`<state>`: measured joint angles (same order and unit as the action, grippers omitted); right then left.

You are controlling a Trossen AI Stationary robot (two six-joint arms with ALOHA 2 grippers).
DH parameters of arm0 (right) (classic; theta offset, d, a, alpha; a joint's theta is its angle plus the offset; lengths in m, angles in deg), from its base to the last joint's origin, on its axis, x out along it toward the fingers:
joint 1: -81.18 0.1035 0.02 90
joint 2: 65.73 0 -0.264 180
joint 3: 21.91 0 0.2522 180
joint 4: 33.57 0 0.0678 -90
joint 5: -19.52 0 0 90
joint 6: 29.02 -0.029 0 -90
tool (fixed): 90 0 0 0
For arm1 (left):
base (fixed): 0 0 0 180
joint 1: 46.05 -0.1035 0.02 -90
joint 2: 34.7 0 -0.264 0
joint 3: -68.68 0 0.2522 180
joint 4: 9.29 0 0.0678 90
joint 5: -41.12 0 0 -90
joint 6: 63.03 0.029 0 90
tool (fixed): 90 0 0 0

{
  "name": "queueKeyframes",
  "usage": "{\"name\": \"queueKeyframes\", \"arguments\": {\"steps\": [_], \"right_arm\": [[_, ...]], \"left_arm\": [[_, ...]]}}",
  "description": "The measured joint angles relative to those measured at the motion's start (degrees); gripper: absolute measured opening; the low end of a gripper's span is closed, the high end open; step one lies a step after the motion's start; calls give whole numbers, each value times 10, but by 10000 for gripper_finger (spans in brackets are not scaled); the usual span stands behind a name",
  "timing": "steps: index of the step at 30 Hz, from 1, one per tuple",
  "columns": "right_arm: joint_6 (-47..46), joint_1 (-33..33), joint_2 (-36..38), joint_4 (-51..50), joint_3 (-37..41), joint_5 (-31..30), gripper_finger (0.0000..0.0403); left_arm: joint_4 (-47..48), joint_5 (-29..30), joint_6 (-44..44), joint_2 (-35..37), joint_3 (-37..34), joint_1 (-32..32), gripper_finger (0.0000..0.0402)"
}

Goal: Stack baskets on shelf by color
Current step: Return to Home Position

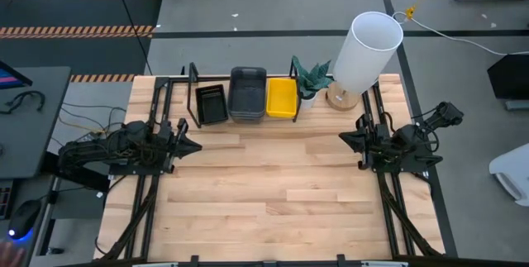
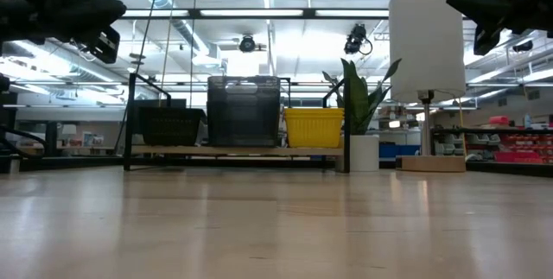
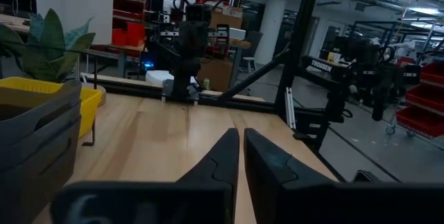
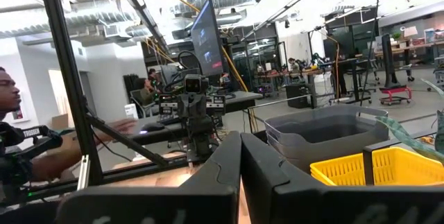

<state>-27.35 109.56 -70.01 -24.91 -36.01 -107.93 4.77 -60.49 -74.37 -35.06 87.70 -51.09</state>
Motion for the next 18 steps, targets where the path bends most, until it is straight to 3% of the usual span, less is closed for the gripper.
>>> {"name": "queueKeyframes", "arguments": {"steps": [18], "right_arm": [[0,0,0,0,0,0,16]], "left_arm": [[0,0,0,0,0,0,30]]}}
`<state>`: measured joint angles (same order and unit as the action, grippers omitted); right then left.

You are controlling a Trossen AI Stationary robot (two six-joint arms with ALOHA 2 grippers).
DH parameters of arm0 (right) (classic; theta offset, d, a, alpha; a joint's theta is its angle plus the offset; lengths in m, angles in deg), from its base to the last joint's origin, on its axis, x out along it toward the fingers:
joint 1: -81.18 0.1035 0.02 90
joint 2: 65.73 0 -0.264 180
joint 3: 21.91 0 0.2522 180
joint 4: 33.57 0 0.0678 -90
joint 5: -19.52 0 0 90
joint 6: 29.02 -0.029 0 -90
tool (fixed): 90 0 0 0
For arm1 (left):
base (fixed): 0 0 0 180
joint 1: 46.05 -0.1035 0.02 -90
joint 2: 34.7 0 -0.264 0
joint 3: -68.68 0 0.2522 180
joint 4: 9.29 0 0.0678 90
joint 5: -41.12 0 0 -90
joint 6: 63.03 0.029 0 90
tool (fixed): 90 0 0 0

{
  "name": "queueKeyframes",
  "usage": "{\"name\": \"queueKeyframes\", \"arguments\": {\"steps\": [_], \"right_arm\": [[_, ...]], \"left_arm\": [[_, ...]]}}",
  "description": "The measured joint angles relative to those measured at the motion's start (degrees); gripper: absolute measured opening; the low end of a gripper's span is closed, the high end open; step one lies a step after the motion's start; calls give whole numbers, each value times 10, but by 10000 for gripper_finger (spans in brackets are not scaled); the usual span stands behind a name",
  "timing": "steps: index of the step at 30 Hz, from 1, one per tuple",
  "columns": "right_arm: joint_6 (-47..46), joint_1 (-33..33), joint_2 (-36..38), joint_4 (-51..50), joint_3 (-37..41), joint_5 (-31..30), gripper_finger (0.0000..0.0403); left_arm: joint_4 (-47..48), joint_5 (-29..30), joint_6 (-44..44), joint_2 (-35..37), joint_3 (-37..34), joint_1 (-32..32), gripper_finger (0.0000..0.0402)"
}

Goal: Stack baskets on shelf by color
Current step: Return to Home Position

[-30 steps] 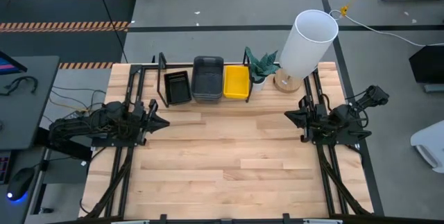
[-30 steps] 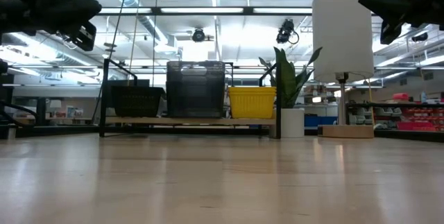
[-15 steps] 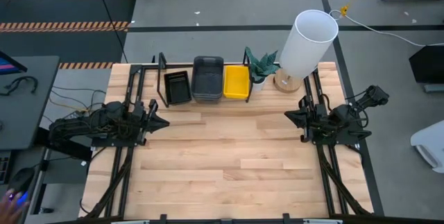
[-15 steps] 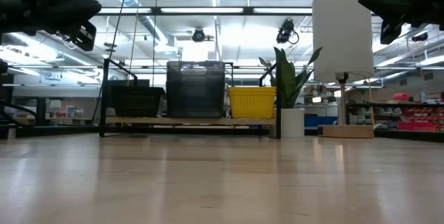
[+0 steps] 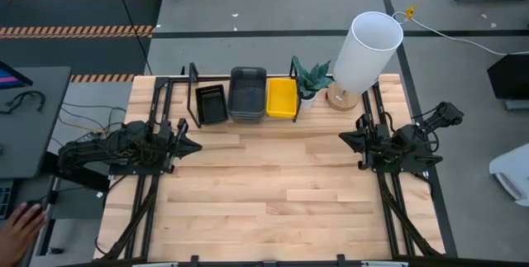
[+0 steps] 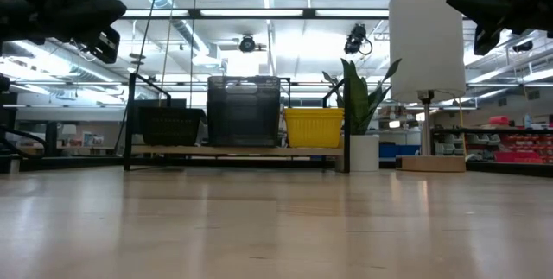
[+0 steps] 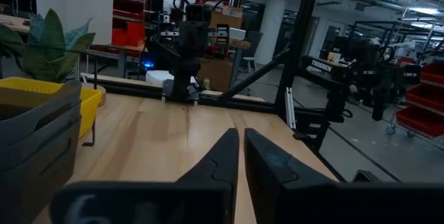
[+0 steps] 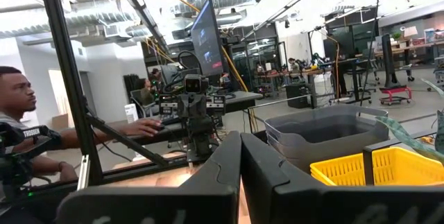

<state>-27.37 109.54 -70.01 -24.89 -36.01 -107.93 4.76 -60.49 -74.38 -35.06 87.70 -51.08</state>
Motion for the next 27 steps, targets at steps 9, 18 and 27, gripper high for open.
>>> {"name": "queueKeyframes", "arguments": {"steps": [9,18,27], "right_arm": [[0,0,0,0,0,0,16],[0,0,0,0,0,0,16],[0,0,0,0,0,0,16]], "left_arm": [[0,0,0,0,0,0,38],[0,0,0,0,0,0,31],[0,0,0,0,0,0,36]]}}
